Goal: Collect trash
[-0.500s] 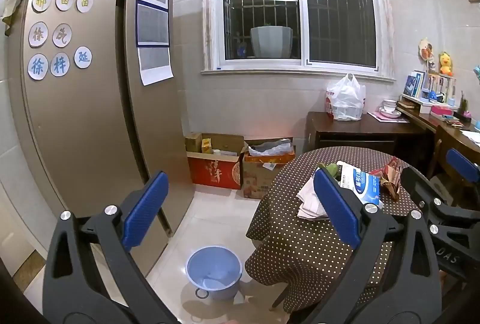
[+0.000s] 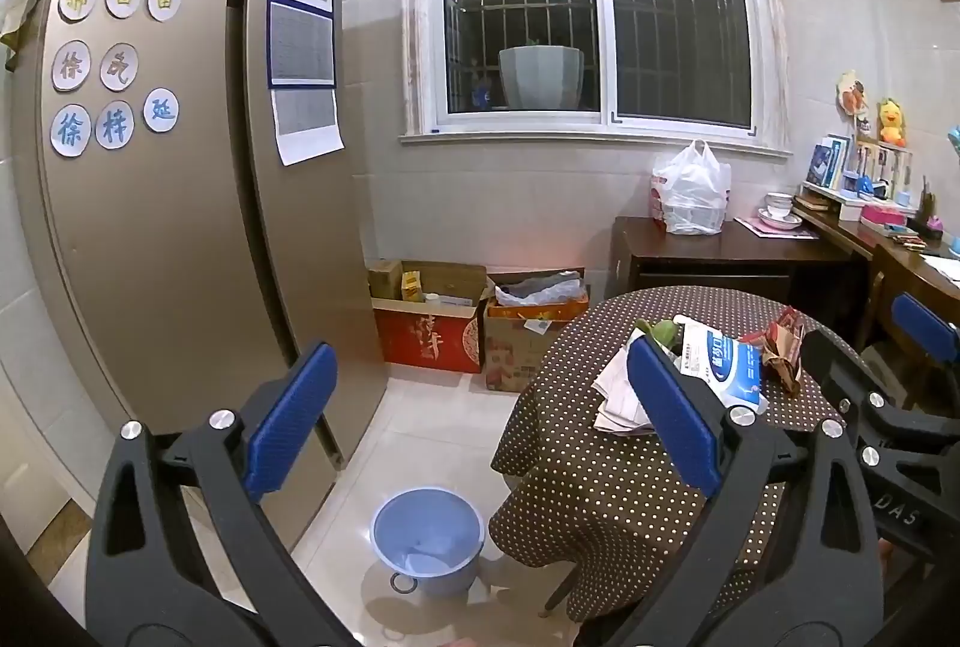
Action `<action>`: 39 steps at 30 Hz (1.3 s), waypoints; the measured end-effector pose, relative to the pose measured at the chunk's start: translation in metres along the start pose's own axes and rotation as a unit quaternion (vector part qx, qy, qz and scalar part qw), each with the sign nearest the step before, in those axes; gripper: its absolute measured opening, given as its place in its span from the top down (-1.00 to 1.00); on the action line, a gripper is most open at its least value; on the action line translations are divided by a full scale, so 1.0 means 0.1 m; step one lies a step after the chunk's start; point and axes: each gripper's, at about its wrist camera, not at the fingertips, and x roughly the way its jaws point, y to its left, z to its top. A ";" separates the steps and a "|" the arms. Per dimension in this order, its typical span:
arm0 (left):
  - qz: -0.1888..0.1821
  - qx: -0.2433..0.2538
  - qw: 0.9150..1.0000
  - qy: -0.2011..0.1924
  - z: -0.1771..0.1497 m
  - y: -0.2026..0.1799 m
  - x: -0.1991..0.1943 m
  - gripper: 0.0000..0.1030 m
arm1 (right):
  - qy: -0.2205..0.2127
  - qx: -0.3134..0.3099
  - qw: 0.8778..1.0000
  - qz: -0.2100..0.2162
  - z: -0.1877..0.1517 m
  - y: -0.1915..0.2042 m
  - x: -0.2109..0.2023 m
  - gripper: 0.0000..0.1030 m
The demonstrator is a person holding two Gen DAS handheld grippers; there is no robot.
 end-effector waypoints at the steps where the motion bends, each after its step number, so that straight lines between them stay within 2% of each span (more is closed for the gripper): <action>1: 0.000 0.001 1.000 0.001 0.01 -0.01 0.01 -0.85 | 0.000 0.000 1.000 0.000 -0.01 0.00 0.00 -0.92; 39: 0.004 0.010 1.000 0.003 0.00 -0.10 0.00 -0.85 | 0.006 0.005 1.000 0.003 -0.06 -0.05 0.08 -0.92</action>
